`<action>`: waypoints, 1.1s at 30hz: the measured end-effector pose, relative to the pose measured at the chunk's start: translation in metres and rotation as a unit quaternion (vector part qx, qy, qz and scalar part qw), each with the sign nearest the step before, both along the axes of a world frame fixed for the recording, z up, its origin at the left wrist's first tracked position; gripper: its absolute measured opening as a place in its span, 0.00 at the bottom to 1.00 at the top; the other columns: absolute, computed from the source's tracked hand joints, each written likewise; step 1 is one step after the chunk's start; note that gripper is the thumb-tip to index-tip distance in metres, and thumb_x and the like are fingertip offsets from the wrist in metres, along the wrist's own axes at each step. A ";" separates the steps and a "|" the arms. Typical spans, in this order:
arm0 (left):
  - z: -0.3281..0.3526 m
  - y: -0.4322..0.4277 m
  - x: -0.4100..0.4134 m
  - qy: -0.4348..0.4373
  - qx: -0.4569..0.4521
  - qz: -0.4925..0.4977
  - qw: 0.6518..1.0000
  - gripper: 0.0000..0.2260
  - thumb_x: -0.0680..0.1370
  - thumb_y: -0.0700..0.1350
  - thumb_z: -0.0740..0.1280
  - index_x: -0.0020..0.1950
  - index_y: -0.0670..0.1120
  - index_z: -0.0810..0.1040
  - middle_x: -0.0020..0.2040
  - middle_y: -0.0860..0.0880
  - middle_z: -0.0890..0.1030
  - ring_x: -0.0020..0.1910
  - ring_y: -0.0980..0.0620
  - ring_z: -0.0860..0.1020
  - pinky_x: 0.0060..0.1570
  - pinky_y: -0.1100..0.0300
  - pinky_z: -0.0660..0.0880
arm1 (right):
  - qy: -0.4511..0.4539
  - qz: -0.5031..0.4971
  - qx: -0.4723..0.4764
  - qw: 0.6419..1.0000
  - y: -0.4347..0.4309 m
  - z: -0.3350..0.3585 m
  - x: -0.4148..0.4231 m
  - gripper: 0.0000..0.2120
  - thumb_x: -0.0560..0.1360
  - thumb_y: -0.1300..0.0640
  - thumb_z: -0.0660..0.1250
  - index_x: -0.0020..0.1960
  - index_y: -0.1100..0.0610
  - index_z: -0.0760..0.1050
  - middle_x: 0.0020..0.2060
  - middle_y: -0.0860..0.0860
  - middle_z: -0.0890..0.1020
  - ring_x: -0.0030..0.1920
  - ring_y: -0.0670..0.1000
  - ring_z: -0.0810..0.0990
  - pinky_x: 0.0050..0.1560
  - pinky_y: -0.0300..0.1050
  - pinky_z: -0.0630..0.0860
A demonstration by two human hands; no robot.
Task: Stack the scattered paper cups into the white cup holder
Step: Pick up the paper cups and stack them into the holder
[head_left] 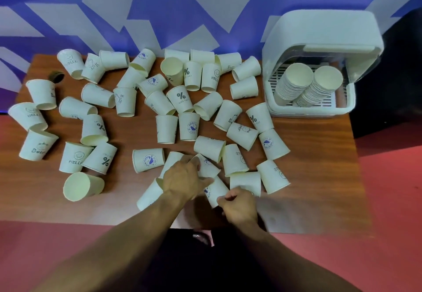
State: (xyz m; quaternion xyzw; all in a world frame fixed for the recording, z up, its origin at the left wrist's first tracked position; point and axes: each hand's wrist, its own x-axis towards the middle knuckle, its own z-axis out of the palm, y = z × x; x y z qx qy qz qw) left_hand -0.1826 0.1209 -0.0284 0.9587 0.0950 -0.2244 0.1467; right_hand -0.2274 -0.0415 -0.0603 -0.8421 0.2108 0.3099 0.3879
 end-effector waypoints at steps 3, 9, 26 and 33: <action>0.000 0.002 0.001 0.012 0.001 -0.008 1.000 0.27 0.69 0.66 0.68 0.60 0.50 0.73 0.61 0.51 0.74 0.54 0.46 0.77 0.49 0.54 0.75 | -0.029 0.002 -0.004 1.000 -0.003 0.016 -0.001 0.03 0.66 0.56 0.72 0.37 0.53 0.79 0.34 0.46 0.82 0.38 0.47 0.81 0.46 0.47 0.80; 0.013 0.001 0.001 -0.025 -0.005 0.005 1.000 0.38 0.63 0.75 0.55 0.65 0.54 0.67 0.59 0.50 0.75 0.53 0.44 0.79 0.48 0.50 0.77 | -0.064 0.024 -0.002 0.998 -0.012 0.063 -0.006 0.03 0.69 0.58 0.70 0.40 0.53 0.77 0.38 0.45 0.81 0.40 0.43 0.79 0.41 0.34 0.74; 0.112 -0.025 0.065 -0.021 -0.322 0.082 0.943 0.25 0.71 0.71 0.50 0.63 0.64 0.70 0.61 0.53 0.78 0.56 0.48 0.76 0.60 0.45 0.73 | -0.426 0.249 -0.122 0.861 -0.043 0.140 0.072 0.16 0.70 0.54 0.60 0.56 0.50 0.76 0.35 0.46 0.77 0.36 0.53 0.79 0.31 0.46 0.74; 0.120 -0.052 0.068 -0.216 -0.243 -0.100 0.941 0.18 0.79 0.62 0.60 0.68 0.62 0.70 0.66 0.58 0.71 0.53 0.59 0.76 0.52 0.54 0.75 | -0.415 0.208 -0.113 0.879 -0.073 0.144 0.093 0.07 0.68 0.55 0.61 0.44 0.52 0.76 0.32 0.47 0.78 0.34 0.54 0.78 0.31 0.45 0.74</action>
